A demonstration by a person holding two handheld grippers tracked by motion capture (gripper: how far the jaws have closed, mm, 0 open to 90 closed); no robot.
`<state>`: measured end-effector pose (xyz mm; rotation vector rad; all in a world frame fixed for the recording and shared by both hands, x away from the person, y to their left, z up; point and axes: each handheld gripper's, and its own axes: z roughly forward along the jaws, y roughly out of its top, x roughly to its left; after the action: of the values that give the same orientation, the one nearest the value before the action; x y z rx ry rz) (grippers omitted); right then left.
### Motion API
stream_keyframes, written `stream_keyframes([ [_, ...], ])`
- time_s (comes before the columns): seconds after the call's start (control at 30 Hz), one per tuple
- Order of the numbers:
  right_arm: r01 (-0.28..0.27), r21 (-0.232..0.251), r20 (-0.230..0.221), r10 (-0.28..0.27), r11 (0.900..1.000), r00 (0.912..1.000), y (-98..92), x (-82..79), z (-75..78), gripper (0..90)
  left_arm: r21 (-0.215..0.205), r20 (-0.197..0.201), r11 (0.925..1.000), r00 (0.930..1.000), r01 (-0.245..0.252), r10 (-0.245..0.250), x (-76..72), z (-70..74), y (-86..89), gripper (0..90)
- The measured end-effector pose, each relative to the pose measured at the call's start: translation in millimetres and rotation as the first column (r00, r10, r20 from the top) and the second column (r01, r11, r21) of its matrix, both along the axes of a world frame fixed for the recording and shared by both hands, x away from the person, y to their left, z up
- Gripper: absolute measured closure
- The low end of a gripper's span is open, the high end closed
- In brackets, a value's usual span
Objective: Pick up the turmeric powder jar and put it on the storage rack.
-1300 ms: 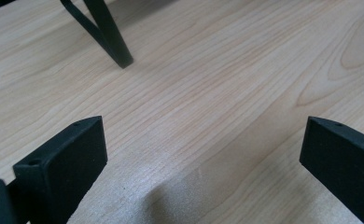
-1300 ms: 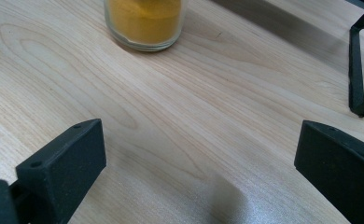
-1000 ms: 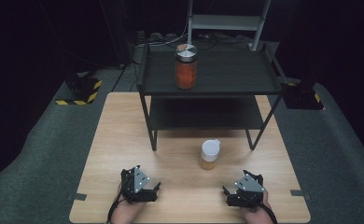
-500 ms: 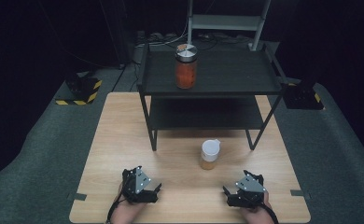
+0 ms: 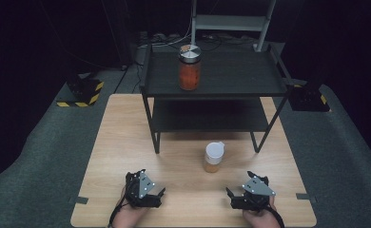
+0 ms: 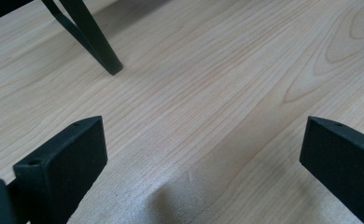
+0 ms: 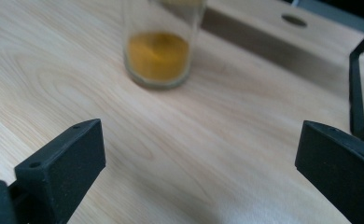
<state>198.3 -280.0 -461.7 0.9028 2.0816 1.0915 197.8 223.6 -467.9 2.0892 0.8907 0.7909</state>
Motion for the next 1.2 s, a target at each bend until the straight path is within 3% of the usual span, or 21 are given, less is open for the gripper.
stream_keyframes([
  [0.2, -0.023, 0.037, 0.036, 0.022, 0.999, 0.9991, 5.0, -3.9, 11.5, 0.5, 0.000, 0.007, 1.0000, 0.9999, 0.008, -0.008, -1.3, -0.8, 0.4, 1.0],
  [0.57, -0.046, 0.049, 0.045, 0.044, 0.998, 0.9980, 17.4, 16.8, 26.8, 0.5, -0.025, 0.003, 0.9995, 0.9998, 0.019, -0.019, 0.1, -1.4, 5.6, 1.0],
  [1.2, -0.063, 0.071, -0.017, 0.065, 0.995, 0.9977, 40.9, 56.8, 25.9, 1.3, -0.057, -0.005, 0.9981, 0.9997, 0.024, -0.025, 0.5, -1.6, 11.8, 1.0],
])
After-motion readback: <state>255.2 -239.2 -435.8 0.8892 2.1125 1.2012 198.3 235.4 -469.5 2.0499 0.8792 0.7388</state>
